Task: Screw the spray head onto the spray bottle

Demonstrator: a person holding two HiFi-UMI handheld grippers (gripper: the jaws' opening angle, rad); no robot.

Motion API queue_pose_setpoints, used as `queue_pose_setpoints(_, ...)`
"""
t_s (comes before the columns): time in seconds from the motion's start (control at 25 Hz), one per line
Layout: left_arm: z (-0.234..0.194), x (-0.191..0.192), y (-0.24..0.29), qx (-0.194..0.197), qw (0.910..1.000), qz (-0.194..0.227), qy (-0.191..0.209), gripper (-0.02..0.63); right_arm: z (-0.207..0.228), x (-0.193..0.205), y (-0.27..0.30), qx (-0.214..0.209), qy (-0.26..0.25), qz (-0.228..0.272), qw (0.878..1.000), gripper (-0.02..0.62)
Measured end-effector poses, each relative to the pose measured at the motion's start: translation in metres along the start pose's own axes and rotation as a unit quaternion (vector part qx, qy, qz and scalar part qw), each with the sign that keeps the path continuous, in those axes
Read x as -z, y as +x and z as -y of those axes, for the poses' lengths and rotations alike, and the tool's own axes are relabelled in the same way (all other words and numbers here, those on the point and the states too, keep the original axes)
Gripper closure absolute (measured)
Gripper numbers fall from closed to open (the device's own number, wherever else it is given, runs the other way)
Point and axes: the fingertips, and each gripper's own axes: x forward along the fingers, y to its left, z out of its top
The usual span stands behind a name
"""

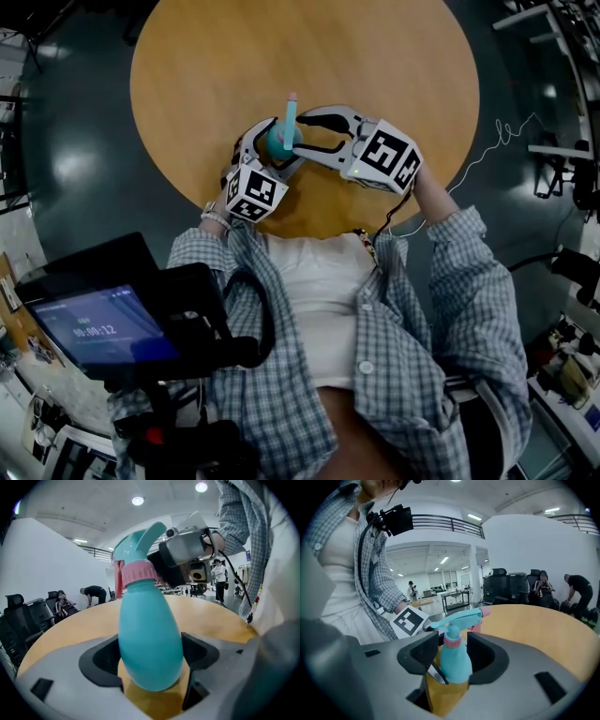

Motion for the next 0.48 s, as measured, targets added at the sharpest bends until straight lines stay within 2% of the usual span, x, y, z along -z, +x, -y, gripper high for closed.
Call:
queue_pose_setpoints(0.04,0.0006,0.0003,-0.0004,0.001,1.0,0.0,0.0,0.213,0.0003,0.0002,0.0027,-0.01,-0.003,-0.006,1.0,0.413)
queue_pose_setpoints(0.16,0.0019,0.001,-0.001,0.003,1.0,0.0,0.001,0.213,-0.0024,0.0019,0.0096,-0.038,-0.02,-0.024,0.999,0.474)
queue_pose_setpoints(0.28,0.0022,0.0013,-0.0014,0.004,1.0,-0.001,0.004,0.213,-0.0057,0.0005,0.0107,-0.041,-0.03,-0.027,0.998,0.483)
queue_pose_setpoints(0.36,0.0015,0.0007,-0.0014,-0.001,1.0,0.0,0.001,0.213,-0.0059,-0.0005,0.0101,-0.016,-0.04,-0.027,0.999,0.486)
queue_pose_setpoints(0.48,0.0005,-0.0003,-0.0012,-0.015,0.9999,-0.001,-0.004,0.213,-0.0078,-0.0012,0.0099,0.051,-0.051,-0.022,0.997,0.486)
